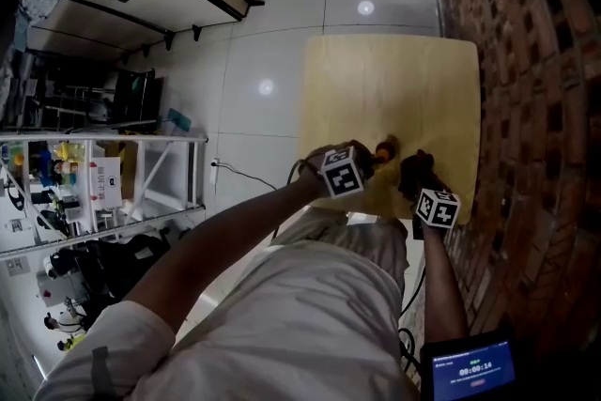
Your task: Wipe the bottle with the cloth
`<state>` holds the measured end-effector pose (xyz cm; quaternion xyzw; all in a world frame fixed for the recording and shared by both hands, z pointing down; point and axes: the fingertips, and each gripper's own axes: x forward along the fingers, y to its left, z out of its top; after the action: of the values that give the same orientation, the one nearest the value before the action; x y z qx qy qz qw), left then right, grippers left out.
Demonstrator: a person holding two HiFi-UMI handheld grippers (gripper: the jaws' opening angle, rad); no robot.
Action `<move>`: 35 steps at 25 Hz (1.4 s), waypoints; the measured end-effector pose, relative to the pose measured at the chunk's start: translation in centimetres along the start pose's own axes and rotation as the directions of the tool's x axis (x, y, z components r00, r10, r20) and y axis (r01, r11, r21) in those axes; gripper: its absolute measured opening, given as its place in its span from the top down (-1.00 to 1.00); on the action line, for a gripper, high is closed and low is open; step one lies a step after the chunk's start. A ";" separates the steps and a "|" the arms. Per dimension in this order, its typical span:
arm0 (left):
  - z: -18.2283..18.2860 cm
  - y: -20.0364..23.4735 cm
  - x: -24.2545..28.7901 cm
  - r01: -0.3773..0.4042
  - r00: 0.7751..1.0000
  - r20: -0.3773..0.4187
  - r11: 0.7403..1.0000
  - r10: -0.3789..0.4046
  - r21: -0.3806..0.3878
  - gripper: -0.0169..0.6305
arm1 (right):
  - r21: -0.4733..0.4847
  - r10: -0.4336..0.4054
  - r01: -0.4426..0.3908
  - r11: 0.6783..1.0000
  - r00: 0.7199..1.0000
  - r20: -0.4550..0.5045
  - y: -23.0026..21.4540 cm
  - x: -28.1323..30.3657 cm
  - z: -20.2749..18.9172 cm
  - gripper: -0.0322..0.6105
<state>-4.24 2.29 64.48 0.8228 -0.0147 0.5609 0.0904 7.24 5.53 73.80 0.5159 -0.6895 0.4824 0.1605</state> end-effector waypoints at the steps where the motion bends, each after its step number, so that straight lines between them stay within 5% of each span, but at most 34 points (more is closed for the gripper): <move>1: -0.2 0.1 0.1 0.002 1.000 -0.001 1.000 -0.002 0.001 0.43 | -0.005 0.043 -0.043 0.999 0.999 -0.014 0.6 0.0 -0.4 0.69; 6: 0.0 -1.0 -0.4 0.034 0.999 -0.021 0.997 -0.033 0.076 0.43 | -0.170 0.204 -0.228 0.959 0.968 -0.147 6.4 0.0 -2.8 0.69; 10: -0.3 -2.4 -0.3 0.070 0.997 -0.054 0.977 -0.060 0.201 0.43 | -0.251 0.207 -0.231 0.940 0.971 -0.118 9.2 1.2 -1.7 0.69; 14: -0.8 -3.1 -0.4 0.095 0.994 -0.072 0.956 -0.078 0.279 0.43 | -0.141 0.265 -0.257 0.956 0.963 0.040 9.7 0.5 1.5 0.69; 17: -1.2 -3.6 -0.6 0.112 0.992 -0.093 0.934 -0.084 0.341 0.43 | -0.055 0.400 -0.397 0.916 0.908 0.125 11.6 -0.9 3.8 0.69; 19: -1.6 -3.6 -0.6 0.115 0.992 -0.097 0.931 -0.087 0.346 0.44 | -0.047 0.429 -0.426 0.903 0.897 0.104 12.3 -0.6 3.7 0.69; 28: -0.6 -4.4 -0.6 0.115 0.993 -0.080 0.925 -0.091 0.362 0.44 | 0.016 0.226 -0.226 0.974 0.964 -0.140 9.6 4.3 -1.0 0.71; 32: -0.1 -6.3 0.1 0.154 0.986 -0.120 0.887 -0.113 0.434 0.43 | -0.131 0.170 -0.230 0.964 0.918 -0.358 10.2 5.8 -5.4 0.70; 35: -0.5 -7.0 0.5 0.164 0.983 -0.149 0.856 -0.104 0.490 0.44 | -0.136 0.186 -0.253 0.958 0.907 -0.377 10.5 5.0 -6.6 0.70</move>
<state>-3.66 9.32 64.21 0.7828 0.1936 0.5851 -0.0861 -5.78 8.29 75.31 0.3206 -0.7431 0.5189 0.2751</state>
